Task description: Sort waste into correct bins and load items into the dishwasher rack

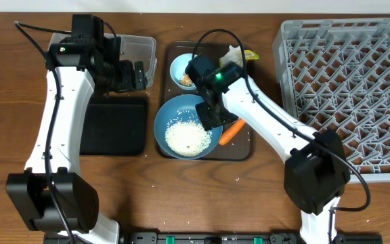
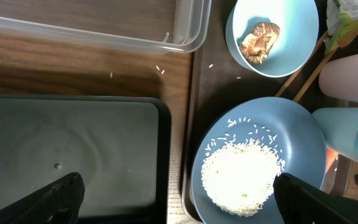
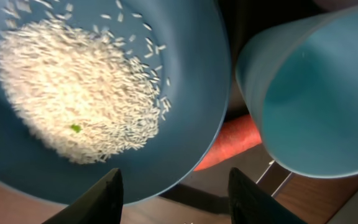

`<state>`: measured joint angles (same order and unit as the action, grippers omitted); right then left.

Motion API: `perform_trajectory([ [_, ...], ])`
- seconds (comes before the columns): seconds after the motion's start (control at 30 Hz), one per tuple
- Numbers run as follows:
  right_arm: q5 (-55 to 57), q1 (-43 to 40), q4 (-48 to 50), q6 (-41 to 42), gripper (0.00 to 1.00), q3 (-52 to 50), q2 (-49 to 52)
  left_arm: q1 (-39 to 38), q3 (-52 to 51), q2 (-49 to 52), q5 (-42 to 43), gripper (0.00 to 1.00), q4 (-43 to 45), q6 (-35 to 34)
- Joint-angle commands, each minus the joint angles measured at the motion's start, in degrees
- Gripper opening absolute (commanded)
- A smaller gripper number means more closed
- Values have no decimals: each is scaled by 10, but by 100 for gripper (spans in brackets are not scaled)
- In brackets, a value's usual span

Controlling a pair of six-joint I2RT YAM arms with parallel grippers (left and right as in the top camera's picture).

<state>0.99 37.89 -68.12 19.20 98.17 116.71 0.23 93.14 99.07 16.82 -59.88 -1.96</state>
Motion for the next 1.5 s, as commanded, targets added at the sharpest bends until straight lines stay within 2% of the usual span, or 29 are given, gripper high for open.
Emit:
perform_trajectory([
  [0.0, 14, 4, 21, 23, 49, -45, -13, 0, -3, -1, 7, 98, -3, -8],
  [0.2, 13, 4, 79, 22, 49, -102, -13, 0, -3, -1, 7, 98, -3, -8],
  [0.5, 9, 4, 106, 22, 47, -109, -13, 0, -3, -1, 7, 98, -3, -8],
  [1.03, 20, -16, 95, 23, 46, -72, -70, -26, -3, -1, 5, 98, -3, 4],
  [1.23, 20, -31, 48, 45, 37, -75, -70, -56, -3, -1, -21, 98, 9, 10],
  [1.47, 22, -31, 73, 46, 40, -75, -95, -77, -3, -1, -31, 98, 19, 10],
])
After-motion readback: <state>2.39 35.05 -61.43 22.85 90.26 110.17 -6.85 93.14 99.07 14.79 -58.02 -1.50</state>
